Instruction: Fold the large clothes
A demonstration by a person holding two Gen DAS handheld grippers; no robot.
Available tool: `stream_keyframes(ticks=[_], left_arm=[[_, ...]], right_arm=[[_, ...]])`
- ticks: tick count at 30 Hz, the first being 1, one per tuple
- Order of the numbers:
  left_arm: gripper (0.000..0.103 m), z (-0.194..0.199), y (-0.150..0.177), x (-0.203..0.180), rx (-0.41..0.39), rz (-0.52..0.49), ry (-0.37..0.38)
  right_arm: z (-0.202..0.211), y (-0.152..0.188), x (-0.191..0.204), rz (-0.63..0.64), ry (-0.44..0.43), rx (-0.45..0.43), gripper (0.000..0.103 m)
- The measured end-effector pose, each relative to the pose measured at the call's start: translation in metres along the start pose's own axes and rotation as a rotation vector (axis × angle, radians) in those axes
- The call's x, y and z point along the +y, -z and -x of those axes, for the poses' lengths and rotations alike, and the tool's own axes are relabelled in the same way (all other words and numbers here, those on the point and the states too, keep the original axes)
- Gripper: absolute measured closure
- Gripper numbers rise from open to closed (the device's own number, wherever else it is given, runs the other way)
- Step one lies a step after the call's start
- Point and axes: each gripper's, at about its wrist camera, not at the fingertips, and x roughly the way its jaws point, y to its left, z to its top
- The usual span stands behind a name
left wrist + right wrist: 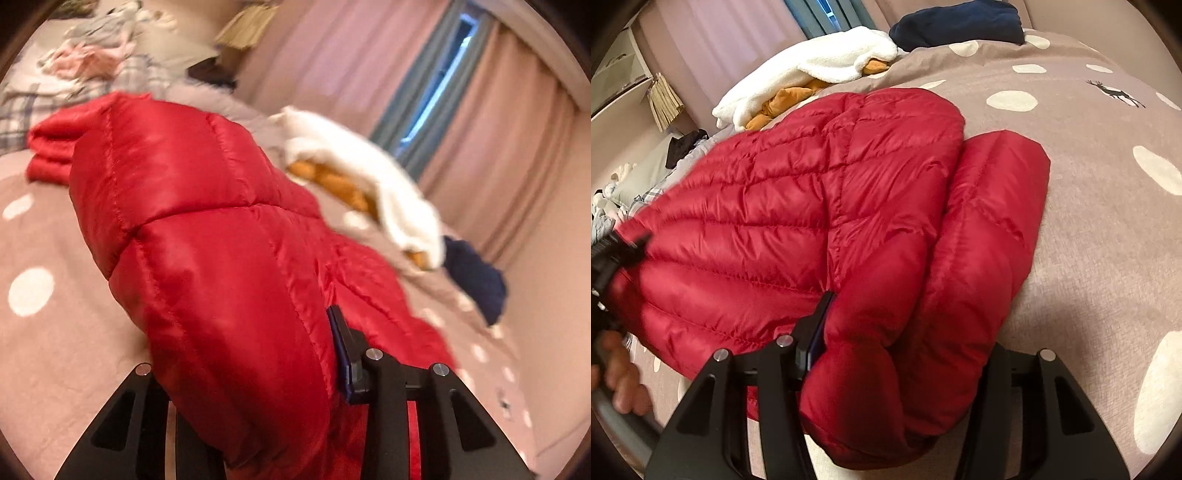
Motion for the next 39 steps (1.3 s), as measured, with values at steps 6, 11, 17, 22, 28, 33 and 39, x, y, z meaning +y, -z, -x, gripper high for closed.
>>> stream_keyframes(ticks=[6, 11, 17, 22, 28, 33, 39], left_arm=[[0.066, 0.016, -0.003, -0.03, -0.044, -0.113, 0.132], [0.066, 0.016, 0.009, -0.045, -0.032, -0.18, 0.144], [0.061, 0.001, 0.009, -0.056, 0.044, -0.259, 0.239], [0.057, -0.018, 0.021, -0.068, 0.192, -0.318, 0.358], [0.055, -0.044, 0.043, -0.076, 0.26, -0.342, 0.306], [0.051, -0.041, 0.041, -0.074, 0.275, -0.361, 0.316], [0.05, -0.043, 0.035, -0.068, 0.286, -0.381, 0.323]], right_arm=[[-0.001, -0.001, -0.004, -0.016, -0.012, 0.009, 0.051], [-0.003, -0.002, -0.002, -0.012, -0.011, 0.008, 0.051], [-0.004, -0.001, -0.002, -0.027, -0.015, 0.002, 0.051], [-0.004, 0.0, -0.003, -0.05, -0.029, 0.001, 0.051], [-0.005, -0.003, -0.01, -0.094, -0.059, 0.006, 0.052], [-0.007, -0.005, -0.014, -0.107, -0.07, 0.008, 0.053], [-0.009, -0.006, -0.017, -0.112, -0.07, 0.004, 0.053]])
